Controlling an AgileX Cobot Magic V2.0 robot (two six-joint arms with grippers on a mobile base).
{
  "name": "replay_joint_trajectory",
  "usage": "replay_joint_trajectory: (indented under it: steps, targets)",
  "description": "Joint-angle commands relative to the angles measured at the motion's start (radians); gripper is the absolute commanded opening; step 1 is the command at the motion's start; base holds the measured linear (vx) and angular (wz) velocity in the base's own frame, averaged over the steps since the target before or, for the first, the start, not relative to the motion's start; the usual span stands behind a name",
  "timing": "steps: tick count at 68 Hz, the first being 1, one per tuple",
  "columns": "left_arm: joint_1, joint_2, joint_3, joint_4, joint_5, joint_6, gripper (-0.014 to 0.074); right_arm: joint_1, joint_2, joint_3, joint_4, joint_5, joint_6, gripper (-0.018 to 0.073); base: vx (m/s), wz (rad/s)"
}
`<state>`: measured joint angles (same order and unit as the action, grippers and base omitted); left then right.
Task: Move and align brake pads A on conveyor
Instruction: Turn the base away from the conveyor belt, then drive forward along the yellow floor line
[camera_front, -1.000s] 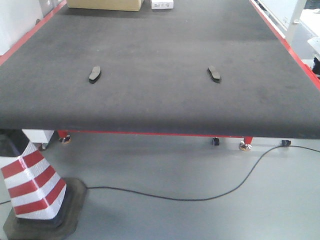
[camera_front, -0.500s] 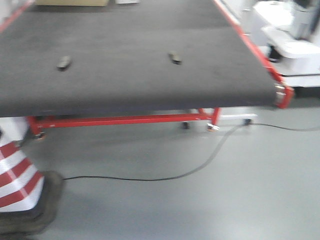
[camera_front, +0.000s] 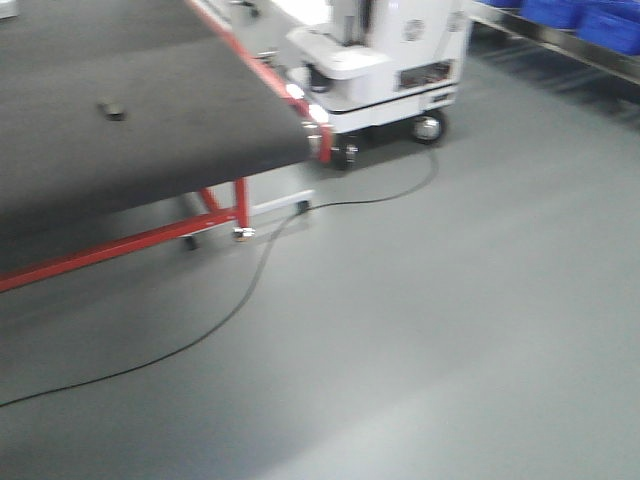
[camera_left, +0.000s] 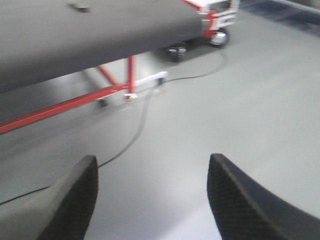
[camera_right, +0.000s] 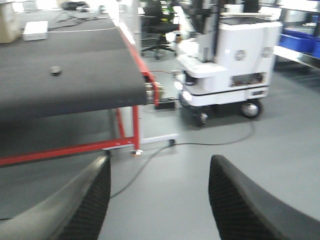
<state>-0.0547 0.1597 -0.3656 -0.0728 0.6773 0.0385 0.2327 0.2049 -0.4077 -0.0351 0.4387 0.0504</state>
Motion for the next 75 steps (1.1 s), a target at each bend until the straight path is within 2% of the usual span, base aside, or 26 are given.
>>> replay_joint_trajectory:
  steps: [1, 75]
  targets:
    - [-0.004, 0.012, -0.026, -0.007, -0.077, -0.002, 0.046, 0.0, 0.012, -0.028, -0.006, -0.081, -0.003, 0.0411, -0.16, -0.78]
    - [-0.004, 0.012, -0.026, -0.007, -0.077, -0.002, 0.046, 0.0, 0.012, -0.028, -0.006, -0.081, -0.001, 0.0411, -0.11, -0.75]
